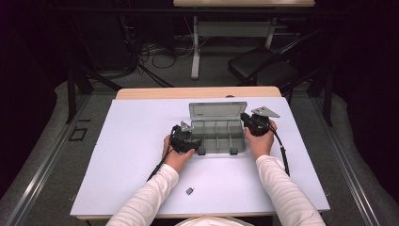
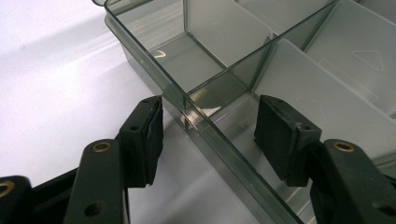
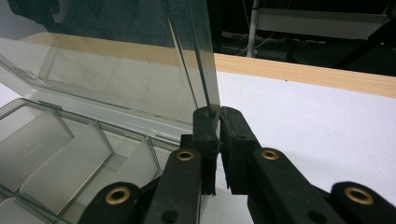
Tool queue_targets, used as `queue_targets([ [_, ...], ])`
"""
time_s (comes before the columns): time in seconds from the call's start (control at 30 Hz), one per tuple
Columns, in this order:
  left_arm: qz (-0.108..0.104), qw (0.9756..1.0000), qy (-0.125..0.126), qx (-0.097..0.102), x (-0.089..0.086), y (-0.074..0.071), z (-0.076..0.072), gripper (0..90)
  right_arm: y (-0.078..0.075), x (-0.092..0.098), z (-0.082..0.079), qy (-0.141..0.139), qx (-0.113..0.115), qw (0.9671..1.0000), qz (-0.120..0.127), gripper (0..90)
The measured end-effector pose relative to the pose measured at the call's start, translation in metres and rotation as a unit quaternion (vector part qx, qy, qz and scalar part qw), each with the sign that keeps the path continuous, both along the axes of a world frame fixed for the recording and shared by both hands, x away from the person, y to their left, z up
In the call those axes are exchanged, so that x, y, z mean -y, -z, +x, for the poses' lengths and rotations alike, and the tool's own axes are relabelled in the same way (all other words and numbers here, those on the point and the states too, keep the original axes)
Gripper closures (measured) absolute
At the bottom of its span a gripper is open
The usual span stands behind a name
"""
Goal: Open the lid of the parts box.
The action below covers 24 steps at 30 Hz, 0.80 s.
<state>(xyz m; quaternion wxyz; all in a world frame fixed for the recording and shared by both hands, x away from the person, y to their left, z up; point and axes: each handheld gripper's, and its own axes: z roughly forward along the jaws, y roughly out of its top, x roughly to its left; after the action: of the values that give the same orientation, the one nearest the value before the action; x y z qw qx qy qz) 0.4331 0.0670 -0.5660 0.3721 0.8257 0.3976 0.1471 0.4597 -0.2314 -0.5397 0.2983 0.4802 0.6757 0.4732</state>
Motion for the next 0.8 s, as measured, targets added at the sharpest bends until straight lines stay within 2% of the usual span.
queue_targets([
  [0.3,0.001,1.0000,0.002,-0.002,-0.0002,-0.0003,-0.0001,42.1,-0.0003,-0.0032,0.0004,0.013,0.001,0.9999,0.004,84.5],
  [0.57,0.001,1.0000,0.001,-0.002,0.0000,-0.0004,-0.0002,42.2,-0.0007,-0.0085,-0.0002,0.036,0.006,0.9993,0.001,86.3],
  [0.8,0.002,1.0000,0.002,-0.001,-0.0002,-0.0005,-0.0002,42.3,-0.0031,-0.0100,0.0023,0.052,-0.012,0.9984,0.019,86.7],
])
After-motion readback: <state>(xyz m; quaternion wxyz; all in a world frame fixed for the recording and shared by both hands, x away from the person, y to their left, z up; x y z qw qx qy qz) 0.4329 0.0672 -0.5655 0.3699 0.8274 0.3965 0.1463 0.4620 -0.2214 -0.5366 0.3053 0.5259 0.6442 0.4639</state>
